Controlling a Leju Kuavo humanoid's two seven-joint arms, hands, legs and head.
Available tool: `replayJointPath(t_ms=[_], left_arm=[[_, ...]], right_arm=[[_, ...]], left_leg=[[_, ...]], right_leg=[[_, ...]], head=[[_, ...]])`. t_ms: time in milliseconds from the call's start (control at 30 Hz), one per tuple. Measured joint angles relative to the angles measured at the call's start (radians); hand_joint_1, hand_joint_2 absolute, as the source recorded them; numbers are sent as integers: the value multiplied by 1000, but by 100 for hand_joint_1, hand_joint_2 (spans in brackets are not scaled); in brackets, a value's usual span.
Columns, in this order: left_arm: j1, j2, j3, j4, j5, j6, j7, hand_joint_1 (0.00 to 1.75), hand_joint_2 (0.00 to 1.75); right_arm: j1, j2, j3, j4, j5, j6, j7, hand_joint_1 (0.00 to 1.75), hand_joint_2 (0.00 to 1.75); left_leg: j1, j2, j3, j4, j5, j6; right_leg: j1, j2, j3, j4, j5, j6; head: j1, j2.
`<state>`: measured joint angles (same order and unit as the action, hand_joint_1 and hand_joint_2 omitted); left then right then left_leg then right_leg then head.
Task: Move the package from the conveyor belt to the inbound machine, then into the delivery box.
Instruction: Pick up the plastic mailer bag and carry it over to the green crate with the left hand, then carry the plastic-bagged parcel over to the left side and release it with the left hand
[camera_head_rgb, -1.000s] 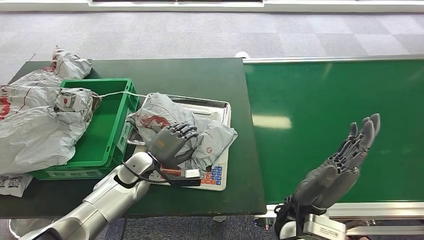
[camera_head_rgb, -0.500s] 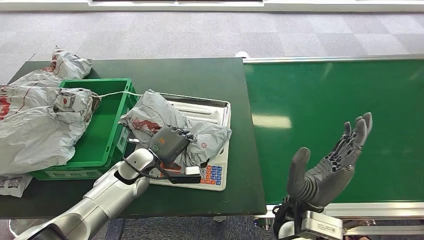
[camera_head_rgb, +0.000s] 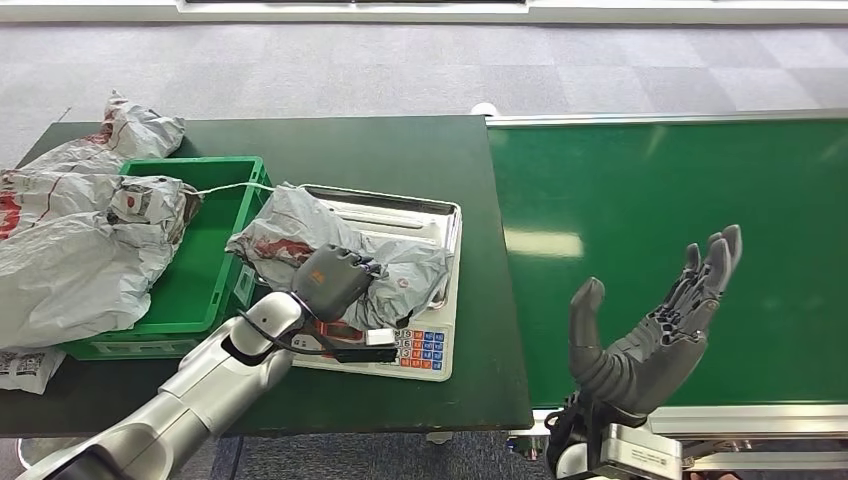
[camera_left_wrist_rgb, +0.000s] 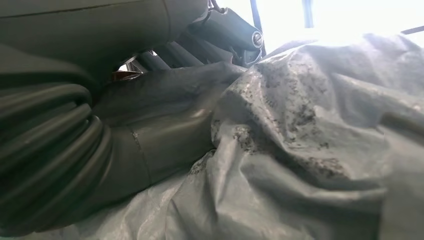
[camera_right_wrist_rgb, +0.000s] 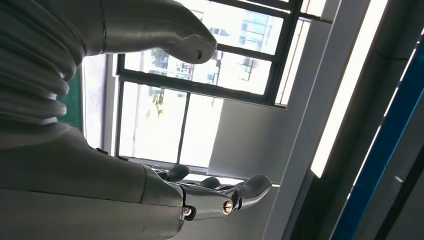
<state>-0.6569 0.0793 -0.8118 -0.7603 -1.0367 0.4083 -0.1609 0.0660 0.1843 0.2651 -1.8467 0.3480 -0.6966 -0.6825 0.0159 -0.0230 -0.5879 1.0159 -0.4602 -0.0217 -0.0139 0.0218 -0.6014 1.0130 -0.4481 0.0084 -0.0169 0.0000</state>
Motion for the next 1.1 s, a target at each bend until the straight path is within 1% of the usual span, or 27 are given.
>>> replayJointPath(t_ms=[100,167,267,367,467,533,667,733,833,900,1033,1100], left_arm=[[-13,27,0,-48,-51,10,20,175,175],[-37,65,1,-106,-120,2,44,175,175],[-104,144,12,-214,-244,-21,76,175,175],[-190,229,37,-296,-323,-28,87,175,175],[-256,300,80,-336,-349,-27,97,175,175],[-273,337,115,-342,-365,-17,114,175,175],[-273,384,178,-304,-396,30,140,175,175],[-267,398,198,-277,-401,52,141,175,175],[-256,411,219,-243,-394,59,142,175,175],[-226,417,239,-216,-377,69,145,175,175],[-128,420,276,-163,-365,126,161,175,175],[-91,420,289,-144,-363,133,163,175,175]], right_arm=[[0,0,0,0,6,0,-1,0,175],[1,0,0,0,5,0,-4,0,175],[4,-1,0,0,-4,0,-13,0,175],[12,-7,-2,0,-15,0,-15,0,175],[27,-13,-7,0,-14,0,-15,0,175],[39,-15,-15,-2,-10,0,-15,0,175],[68,-16,-31,-15,1,-1,-15,0,175],[79,-17,-37,-23,3,-1,-16,0,175],[94,-17,-46,-33,11,-1,-16,0,175],[111,-17,-51,-46,18,-1,-16,0,175],[142,-18,-63,-71,18,-1,-16,0,175],[146,-19,-68,-77,17,-2,-16,0,175]], left_leg=[[0,0,0,0,0,0],[0,0,0,0,0,0],[1,0,-1,0,1,-1],[2,0,-1,0,1,-1],[2,1,-1,0,1,-2],[2,1,-1,0,1,-2],[2,1,-1,0,1,-2],[2,0,-1,0,1,-2],[2,0,-1,0,1,-2],[1,1,0,-1,1,-2],[1,2,-1,-1,1,-2],[2,2,-1,-1,1,-2]], right_leg=[[0,0,0,0,0,0],[0,0,-1,0,0,0],[1,0,-1,1,1,-1],[2,1,-2,1,1,-1],[3,1,-2,1,1,-2],[3,1,-2,1,1,-2],[3,1,-2,1,0,-2],[3,1,-2,1,0,-2],[2,1,-1,1,0,-2],[1,2,-1,1,0,-2],[2,3,-3,1,0,-2],[2,3,-3,1,0,-2]], head=[[0,0],[0,0],[0,0],[0,0],[0,0],[0,0],[0,0],[0,0],[0,0],[0,0],[0,0],[0,0]])
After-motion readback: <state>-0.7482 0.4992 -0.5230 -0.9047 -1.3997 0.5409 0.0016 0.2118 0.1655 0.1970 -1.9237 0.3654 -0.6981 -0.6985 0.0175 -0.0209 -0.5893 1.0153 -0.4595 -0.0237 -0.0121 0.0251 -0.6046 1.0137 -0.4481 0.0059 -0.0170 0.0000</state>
